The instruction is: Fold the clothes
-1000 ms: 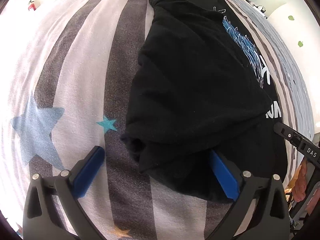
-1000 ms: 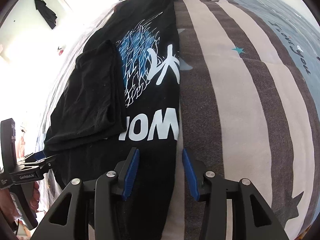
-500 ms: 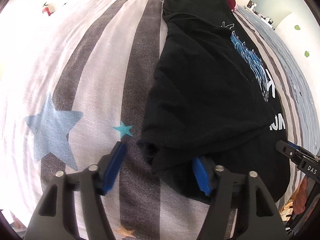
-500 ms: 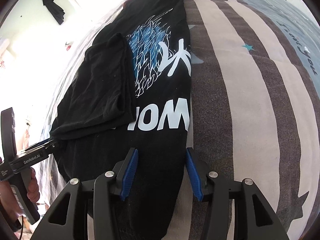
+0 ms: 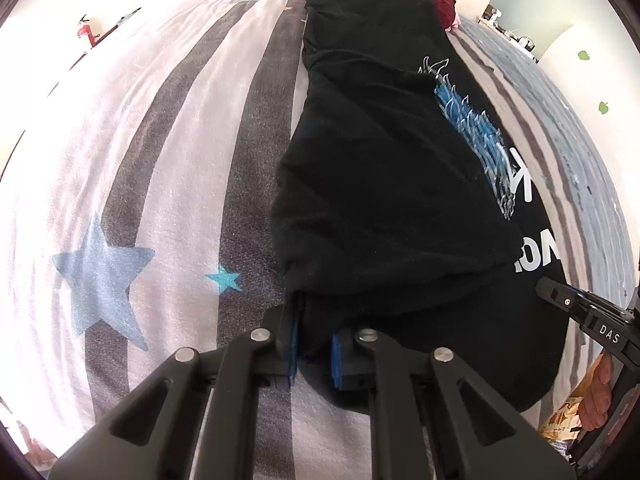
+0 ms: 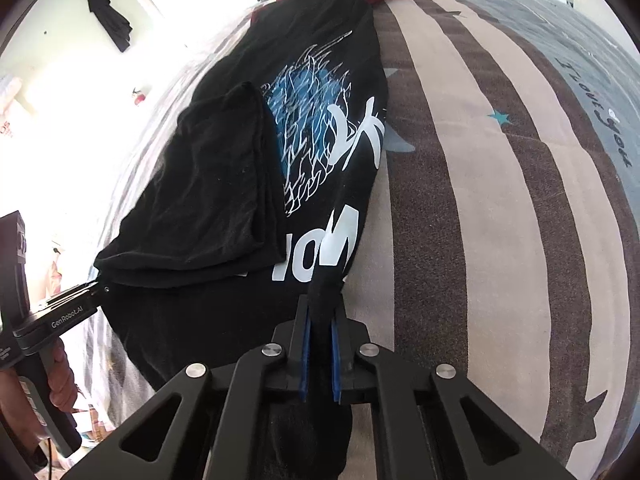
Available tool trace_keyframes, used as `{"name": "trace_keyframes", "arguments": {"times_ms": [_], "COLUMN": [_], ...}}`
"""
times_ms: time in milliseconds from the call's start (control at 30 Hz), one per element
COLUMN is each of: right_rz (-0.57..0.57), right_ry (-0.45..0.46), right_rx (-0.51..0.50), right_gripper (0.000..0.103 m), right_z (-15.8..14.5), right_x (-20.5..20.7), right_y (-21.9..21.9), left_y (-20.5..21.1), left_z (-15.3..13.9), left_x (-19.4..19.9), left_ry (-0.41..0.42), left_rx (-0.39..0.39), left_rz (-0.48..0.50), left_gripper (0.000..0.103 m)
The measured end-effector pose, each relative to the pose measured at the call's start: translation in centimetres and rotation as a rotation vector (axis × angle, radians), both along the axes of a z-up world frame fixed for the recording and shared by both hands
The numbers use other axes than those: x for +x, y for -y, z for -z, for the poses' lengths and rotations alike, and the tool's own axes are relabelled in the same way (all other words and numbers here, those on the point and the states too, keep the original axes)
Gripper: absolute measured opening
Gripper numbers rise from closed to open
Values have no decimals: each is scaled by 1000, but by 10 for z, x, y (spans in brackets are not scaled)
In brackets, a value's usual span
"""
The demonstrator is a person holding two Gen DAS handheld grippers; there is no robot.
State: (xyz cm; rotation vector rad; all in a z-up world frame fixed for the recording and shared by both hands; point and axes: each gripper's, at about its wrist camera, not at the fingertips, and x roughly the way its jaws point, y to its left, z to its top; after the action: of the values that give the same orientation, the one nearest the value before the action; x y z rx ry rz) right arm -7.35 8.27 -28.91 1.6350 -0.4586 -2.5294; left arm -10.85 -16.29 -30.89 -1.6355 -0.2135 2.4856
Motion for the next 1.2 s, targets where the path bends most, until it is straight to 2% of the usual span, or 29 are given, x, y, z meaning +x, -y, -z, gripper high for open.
{"name": "trace_keyframes", "arguments": {"times_ms": [133, 200, 467, 533, 600, 667, 767, 867, 900, 1033, 1133, 1200], "right_rz": [-18, -35, -122, -135, -135, -133, -126, -116, -107, -69, -60, -49], "right_ry": [-12, -3, 188, 229, 234, 225, 176, 100, 75, -12, -36, -34], "right_rx": [-11, -13, -43, -51, -58, -61, -58, -55, -52, -27, -3, -4], "right_gripper": [6, 6, 6, 6, 6, 6, 6, 6, 6, 6, 6, 6], "right_z": [-14, -20, -31, -38, -50, -63, -86, -113, -121, -145, -144, -130], "right_x": [12, 24, 123, 144, 151, 153, 139, 108, 95, 31, -22, -59], "right_y": [0, 2, 11, 12, 11, 9, 7, 7, 5, 3, 6, 3], "left_y": [12, 26, 48, 52, 57, 57, 84, 50, 30, 22, 19, 17], "left_z": [-26, -24, -29, -35, -45, -60, -96, -116, -113, -119, -101, -85], "left_x": [28, 36, 158, 170, 169, 142, 151, 82, 61, -11, -69, -106], "left_ry": [-13, 9, 238, 260, 265, 236, 161, 83, 58, -15, -38, -55], "left_rx": [13, 11, 16, 20, 27, 46, 81, 108, 119, 139, 130, 125], "left_rz": [20, 41, 85, 88, 86, 69, 39, 25, 22, 27, 40, 44], "left_gripper": [9, 9, 9, 9, 9, 9, 9, 9, 9, 9, 9, 9]}}
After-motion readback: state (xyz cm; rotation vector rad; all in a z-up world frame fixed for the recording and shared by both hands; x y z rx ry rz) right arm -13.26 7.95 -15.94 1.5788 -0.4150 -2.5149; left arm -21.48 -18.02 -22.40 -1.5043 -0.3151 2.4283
